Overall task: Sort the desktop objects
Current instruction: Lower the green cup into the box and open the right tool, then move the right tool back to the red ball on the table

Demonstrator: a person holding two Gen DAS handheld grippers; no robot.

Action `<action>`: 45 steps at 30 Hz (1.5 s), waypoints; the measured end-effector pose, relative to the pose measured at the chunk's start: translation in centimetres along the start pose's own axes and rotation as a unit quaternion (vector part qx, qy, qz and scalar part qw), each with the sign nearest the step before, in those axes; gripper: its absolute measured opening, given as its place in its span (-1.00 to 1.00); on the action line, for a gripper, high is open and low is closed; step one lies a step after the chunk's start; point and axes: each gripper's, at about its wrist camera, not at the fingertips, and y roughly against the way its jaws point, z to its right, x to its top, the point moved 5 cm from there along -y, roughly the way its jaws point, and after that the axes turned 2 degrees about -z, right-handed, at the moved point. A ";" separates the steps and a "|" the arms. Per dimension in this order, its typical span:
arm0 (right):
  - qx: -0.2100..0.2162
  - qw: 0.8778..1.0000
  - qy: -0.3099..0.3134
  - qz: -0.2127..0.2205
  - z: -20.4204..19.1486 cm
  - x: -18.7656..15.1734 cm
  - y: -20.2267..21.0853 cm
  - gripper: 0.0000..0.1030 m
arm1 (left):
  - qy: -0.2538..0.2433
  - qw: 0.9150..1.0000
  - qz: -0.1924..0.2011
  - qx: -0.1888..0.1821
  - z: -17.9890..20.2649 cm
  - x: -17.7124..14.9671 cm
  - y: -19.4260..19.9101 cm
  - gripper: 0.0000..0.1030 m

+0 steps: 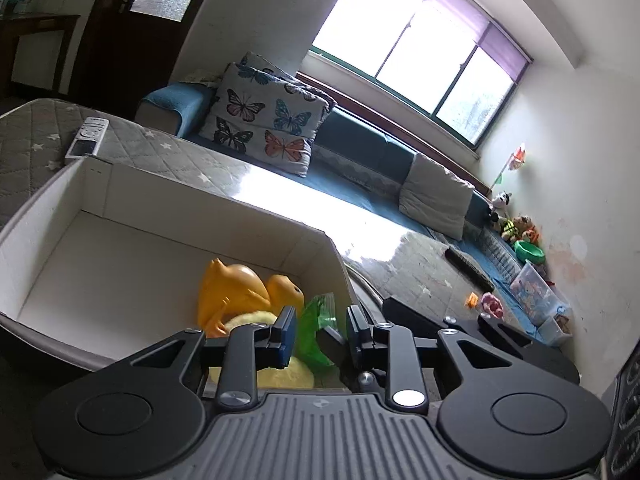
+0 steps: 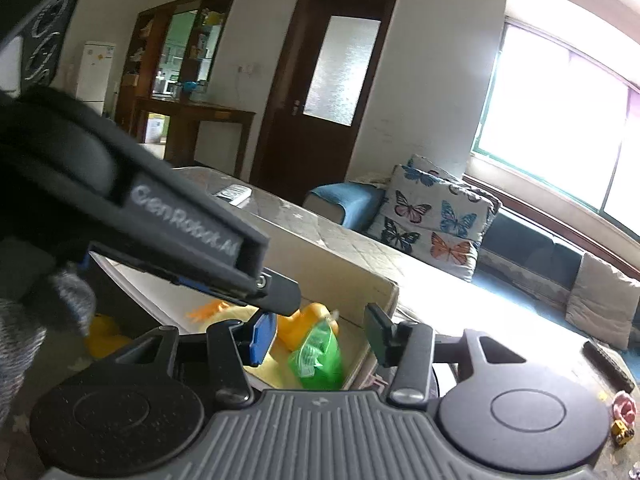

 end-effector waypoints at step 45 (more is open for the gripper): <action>0.094 0.991 -0.075 -0.066 -5.3 -7.4 4.2 0.33 | 0.028 0.995 -0.042 0.088 -4.0 -8.8 7.5 -0.42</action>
